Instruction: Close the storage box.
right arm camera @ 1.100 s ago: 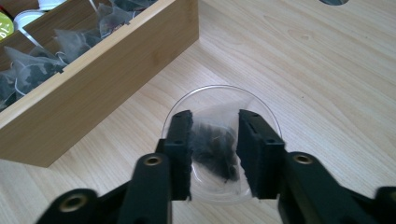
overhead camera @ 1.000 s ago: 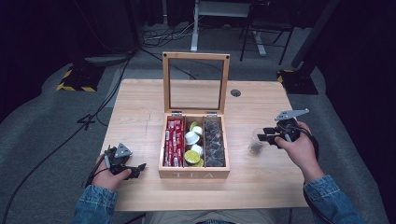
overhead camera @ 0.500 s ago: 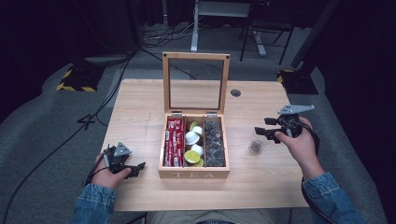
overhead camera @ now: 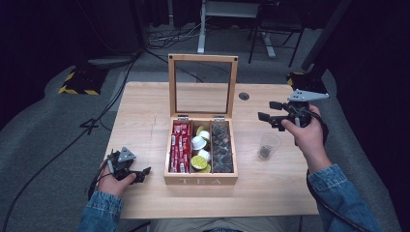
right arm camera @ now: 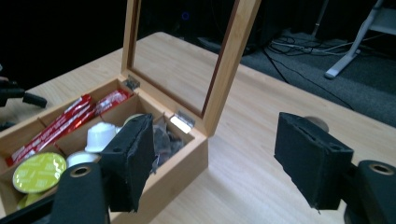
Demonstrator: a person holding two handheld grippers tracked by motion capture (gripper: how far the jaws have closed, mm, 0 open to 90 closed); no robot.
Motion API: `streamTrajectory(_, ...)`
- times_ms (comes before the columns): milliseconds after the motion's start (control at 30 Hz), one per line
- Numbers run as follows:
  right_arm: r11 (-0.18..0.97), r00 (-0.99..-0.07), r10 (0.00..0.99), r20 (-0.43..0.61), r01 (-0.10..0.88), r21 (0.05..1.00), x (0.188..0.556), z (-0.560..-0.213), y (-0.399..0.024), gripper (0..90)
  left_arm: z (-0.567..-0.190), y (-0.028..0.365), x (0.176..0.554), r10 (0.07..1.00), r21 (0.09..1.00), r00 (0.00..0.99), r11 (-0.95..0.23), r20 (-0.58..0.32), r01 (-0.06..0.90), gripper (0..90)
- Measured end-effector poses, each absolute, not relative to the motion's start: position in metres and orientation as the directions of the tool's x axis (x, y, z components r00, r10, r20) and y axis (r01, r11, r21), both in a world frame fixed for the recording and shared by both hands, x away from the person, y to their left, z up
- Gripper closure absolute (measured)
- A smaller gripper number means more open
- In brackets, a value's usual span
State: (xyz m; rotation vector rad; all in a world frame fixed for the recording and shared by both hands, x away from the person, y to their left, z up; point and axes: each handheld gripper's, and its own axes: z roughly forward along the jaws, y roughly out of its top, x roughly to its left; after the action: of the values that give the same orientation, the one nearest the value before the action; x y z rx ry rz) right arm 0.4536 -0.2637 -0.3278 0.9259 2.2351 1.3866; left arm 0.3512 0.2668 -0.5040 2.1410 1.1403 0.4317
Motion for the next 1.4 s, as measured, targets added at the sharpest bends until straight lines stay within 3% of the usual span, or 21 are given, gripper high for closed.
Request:
streamTrajectory(633,0.294,-0.723,0.691,0.017,0.303,0.907,0.517,-0.292,-0.207,29.8,-0.504,0.266,0.350,0.829,0.692,0.559,-0.394,-0.017,0.605,15.6)
streamTrajectory(933,0.308,-0.710,0.704,-0.005,0.299,0.903,0.545,-0.290,-0.189,29.9,-0.504,0.266,0.351,0.828,0.690,0.560,-0.394,-0.021,0.608,15.3)
streamTrajectory(1100,0.311,-0.677,0.735,-0.028,0.300,0.902,0.565,-0.289,-0.178,36.5,-0.504,0.266,0.351,0.828,0.687,0.560,-0.393,-0.024,0.611,15.0)
streamTrajectory(1400,0.269,-0.640,0.768,0.020,0.350,0.897,0.588,-0.302,-0.166,37.6,-0.504,0.266,0.351,0.830,0.690,0.558,-0.389,-0.026,0.611,14.9)
